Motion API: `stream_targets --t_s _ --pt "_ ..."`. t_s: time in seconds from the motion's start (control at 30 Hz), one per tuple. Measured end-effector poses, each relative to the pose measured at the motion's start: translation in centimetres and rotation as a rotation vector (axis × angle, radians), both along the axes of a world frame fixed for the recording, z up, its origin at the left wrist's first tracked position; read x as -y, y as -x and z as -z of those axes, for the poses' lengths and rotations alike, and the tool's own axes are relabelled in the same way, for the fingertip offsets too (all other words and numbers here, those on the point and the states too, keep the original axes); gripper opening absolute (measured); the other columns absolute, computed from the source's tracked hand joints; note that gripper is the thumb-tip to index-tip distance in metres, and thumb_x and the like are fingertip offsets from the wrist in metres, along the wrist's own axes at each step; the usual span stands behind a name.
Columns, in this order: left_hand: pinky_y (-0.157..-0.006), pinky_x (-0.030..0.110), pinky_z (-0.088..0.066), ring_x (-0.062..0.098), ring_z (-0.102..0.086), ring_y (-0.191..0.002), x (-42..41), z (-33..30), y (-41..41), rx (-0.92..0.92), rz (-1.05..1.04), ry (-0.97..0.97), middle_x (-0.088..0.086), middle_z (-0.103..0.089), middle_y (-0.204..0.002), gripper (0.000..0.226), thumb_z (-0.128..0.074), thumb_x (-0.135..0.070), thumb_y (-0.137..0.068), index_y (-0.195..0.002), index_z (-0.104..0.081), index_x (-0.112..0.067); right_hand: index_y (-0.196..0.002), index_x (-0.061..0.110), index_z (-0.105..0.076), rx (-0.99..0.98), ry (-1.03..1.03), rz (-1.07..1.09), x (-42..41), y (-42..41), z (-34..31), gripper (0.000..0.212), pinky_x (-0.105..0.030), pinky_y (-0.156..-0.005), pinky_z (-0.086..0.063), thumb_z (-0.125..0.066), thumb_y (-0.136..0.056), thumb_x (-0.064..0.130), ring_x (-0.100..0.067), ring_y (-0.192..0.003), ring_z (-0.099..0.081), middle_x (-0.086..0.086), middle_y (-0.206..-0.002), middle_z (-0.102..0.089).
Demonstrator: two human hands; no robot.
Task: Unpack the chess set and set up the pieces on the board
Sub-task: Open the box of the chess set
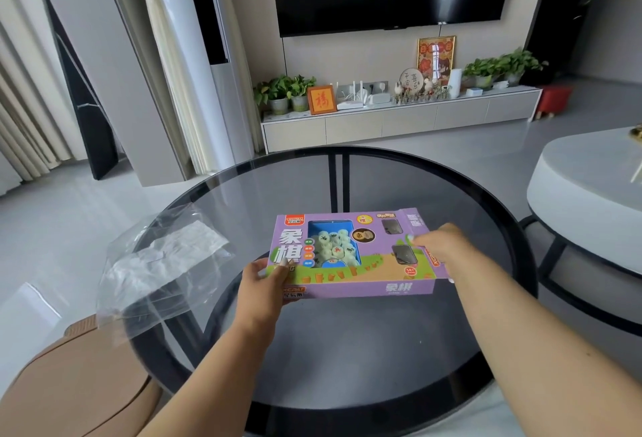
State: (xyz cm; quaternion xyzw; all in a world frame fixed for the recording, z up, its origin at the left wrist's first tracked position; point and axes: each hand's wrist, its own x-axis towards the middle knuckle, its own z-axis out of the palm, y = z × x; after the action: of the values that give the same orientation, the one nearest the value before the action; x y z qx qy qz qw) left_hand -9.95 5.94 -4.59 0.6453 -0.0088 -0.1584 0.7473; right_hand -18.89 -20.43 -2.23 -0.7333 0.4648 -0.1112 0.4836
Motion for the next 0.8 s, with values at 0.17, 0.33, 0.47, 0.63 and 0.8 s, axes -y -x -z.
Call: stream_targets --t_s 0.17,0.33,0.47,0.63,0.8 --pt "-0.051 0.03 -0.056 0.028 -0.069 -0.074 -0.2 0.0 -0.1 -0.019 -0.015 0.024 0.019 -0.069 -0.095 0.025 -0.052 -0.014 -0.096 -0.117 -0.045 -0.003 -0.076 0.007 -0.056 0.003 -0.164 -0.061 0.4 0.3 -1.0 0.026 -0.034 -0.06 -0.048 -0.07 -0.085 0.027 -0.026 -0.064 -0.06 -0.014 -0.073 -0.064" --pt "-0.049 0.027 -0.054 0.025 -0.069 -0.073 -0.1 -0.1 0.2 -0.004 0.006 0.03 0.015 -0.069 -0.093 0.021 -0.052 -0.016 -0.096 -0.113 -0.046 -0.005 -0.08 0.008 -0.063 0.041 -0.305 -0.068 1.0 0.4 -0.8 0.018 -0.039 -0.081 -0.052 -0.067 -0.086 0.025 -0.028 -0.072 -0.064 -0.01 -0.063 -0.069" --pt "-0.051 0.03 -0.056 0.029 -0.07 -0.077 -0.1 0.2 -0.1 -0.025 -0.021 0.063 0.018 -0.068 -0.099 0.034 -0.055 -0.016 -0.095 -0.123 -0.043 -0.002 -0.09 0.011 -0.067 0.204 -0.441 -0.069 1.2 0.4 -1.1 0.015 -0.032 -0.061 -0.054 -0.062 -0.089 0.025 -0.023 -0.064 -0.068 -0.008 -0.069 -0.072" --pt "-0.051 0.029 -0.057 0.03 -0.07 -0.08 -0.2 0.0 -0.1 -0.028 -0.047 0.087 0.019 -0.068 -0.103 0.034 -0.057 -0.017 -0.093 -0.123 -0.044 -0.006 -0.104 0.013 -0.066 0.377 -0.636 -0.034 1.1 0.7 -0.9 0.023 -0.038 -0.073 -0.056 -0.055 -0.092 0.029 -0.027 -0.085 -0.069 -0.013 -0.1 -0.072" --pt "-0.051 0.029 -0.057 0.028 -0.069 -0.076 -0.2 -0.2 -0.2 -0.033 -0.061 0.112 0.02 -0.068 -0.101 0.03 -0.058 -0.017 -0.093 -0.119 -0.049 -0.006 -0.099 0.009 -0.064 0.366 -0.547 -0.001 0.2 0.4 -0.9 0.019 -0.036 -0.068 -0.053 -0.053 -0.095 0.024 -0.025 -0.078 -0.066 -0.013 -0.091 -0.07"
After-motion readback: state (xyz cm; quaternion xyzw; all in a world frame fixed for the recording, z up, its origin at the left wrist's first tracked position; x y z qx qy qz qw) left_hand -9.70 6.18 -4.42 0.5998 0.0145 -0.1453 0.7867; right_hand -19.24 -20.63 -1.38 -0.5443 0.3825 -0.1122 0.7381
